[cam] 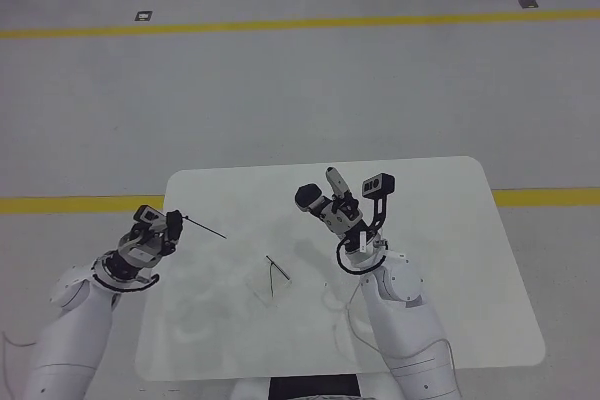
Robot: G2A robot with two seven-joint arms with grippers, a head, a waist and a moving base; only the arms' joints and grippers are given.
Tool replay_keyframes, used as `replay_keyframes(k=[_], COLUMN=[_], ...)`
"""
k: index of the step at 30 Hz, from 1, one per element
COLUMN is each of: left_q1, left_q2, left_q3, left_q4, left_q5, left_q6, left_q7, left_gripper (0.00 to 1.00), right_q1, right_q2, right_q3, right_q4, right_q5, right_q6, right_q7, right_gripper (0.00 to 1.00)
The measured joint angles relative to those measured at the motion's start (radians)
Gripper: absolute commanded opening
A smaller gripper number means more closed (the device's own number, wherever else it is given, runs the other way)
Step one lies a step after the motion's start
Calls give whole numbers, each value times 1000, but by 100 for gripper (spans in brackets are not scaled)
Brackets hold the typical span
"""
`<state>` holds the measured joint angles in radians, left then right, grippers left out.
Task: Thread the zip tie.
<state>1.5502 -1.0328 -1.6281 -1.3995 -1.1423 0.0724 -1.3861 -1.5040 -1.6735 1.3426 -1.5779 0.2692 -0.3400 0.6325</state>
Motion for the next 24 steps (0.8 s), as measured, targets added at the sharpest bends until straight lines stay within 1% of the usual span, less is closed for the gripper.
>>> replay_keyframes(k=[2,8,10,24], left_q1=[7,34,41,42], left_q2=[1,8,10,11], left_q3=[-2,-5,-5,-6], left_q4=[-20,-90,-104,-104], left_q5=[-28,-81,-89,-89], left_q6=[14,32,37,37], left_q7=[-6,-4,-4,-4], left_gripper=[0,0,0,0], right_q1=[0,0,0,0], right_q2=[0,0,0,0], right_q3=[0,0,0,0], right_q4=[0,0,0,0], right_q5=[0,0,0,0], right_q6=[0,0,0,0], right_q7=[0,0,0,0], right_gripper=[100,100,100,100])
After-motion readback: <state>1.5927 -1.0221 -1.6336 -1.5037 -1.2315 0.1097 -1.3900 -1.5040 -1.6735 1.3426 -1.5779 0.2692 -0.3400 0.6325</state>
